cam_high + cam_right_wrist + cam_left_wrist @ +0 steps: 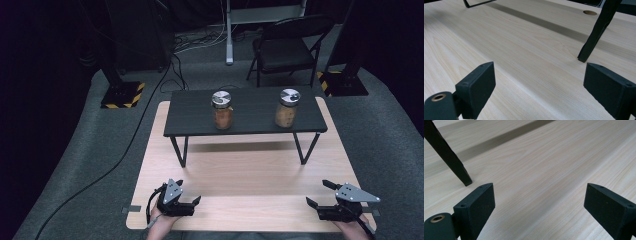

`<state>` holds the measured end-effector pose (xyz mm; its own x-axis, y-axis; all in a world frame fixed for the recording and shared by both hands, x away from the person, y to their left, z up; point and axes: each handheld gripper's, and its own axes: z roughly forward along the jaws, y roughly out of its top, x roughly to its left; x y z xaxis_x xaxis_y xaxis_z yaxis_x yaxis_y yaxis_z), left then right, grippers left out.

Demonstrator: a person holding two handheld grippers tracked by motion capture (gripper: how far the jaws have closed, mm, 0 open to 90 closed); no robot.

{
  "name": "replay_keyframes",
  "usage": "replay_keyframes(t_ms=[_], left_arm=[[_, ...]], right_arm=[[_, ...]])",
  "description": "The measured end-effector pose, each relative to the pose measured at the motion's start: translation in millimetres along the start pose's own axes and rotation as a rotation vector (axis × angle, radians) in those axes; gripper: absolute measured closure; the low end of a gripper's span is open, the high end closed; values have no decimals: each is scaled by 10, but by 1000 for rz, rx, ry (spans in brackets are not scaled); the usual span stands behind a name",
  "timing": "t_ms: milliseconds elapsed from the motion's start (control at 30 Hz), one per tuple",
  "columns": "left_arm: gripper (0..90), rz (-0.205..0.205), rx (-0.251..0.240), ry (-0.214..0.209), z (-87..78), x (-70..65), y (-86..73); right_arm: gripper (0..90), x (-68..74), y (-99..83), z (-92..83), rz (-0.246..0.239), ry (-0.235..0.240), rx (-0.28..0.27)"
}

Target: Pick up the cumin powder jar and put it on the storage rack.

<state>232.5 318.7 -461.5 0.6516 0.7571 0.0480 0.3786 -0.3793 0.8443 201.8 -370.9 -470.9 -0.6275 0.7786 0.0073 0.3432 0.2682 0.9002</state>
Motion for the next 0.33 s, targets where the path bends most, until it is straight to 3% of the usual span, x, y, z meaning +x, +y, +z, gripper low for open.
replay_keyframes(t_ms=[333], left_arm=[[94, -1, 0, 0, 4, 1, 2]], right_arm=[[92, -5, -5, -1, 0, 1, -3]])
